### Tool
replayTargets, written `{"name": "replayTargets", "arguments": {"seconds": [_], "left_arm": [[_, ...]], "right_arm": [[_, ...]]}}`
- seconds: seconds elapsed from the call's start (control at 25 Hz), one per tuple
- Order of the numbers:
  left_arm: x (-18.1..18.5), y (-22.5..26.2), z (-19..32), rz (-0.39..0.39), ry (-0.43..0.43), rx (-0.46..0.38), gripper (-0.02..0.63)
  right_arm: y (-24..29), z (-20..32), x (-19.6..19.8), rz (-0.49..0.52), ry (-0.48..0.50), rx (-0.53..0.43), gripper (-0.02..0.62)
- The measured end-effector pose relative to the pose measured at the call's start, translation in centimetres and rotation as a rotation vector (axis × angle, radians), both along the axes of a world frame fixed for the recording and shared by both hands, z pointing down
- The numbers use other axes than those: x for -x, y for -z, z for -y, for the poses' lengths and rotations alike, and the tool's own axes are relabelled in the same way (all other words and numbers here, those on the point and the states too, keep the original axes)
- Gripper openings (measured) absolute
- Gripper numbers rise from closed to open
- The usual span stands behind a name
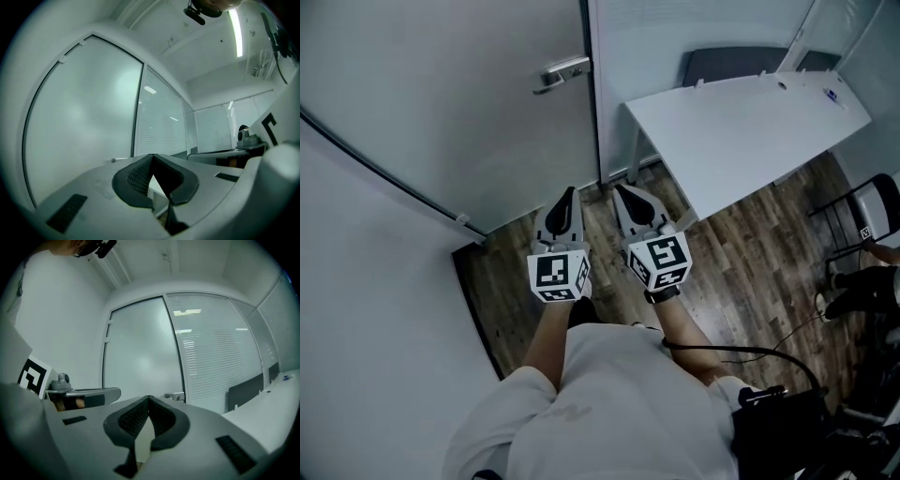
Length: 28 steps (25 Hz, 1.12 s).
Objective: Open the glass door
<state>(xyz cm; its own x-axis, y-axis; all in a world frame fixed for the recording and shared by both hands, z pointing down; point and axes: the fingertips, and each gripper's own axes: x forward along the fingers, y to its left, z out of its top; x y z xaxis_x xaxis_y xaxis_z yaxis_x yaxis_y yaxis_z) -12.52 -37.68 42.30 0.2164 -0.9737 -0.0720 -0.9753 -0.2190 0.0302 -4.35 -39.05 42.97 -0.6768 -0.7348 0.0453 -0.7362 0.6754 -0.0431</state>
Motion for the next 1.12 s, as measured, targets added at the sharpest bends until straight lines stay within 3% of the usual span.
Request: {"name": "replayTargets", "arguments": {"seconds": [0.28, 0.44, 0.76, 1.12], "left_arm": [[7.5, 1.2, 8.3, 0.003, -0.093, 0.004, 0.002], [9.7, 0.2, 11.5, -0.022, -0.144, 0.035, 0.002], [10.3, -1.7, 17.2, -0.037, -0.173, 0.07, 0.002], [10.3, -2.5, 25.7, 0.055, -0.157, 0.13, 0.003]], "right_arm": [[2.2, 7.6, 7.5, -0.016, -0.082, -0.032, 0.003], [1.4, 10.3, 10.5, -0.038, -0.109, -0.01, 0.002], [0.0, 15.8, 10.2, -0.056, -0.151, 0.014, 0.002], [0.1, 24.1, 9.8, -0.034, -0.1, 0.028, 0.003]]}}
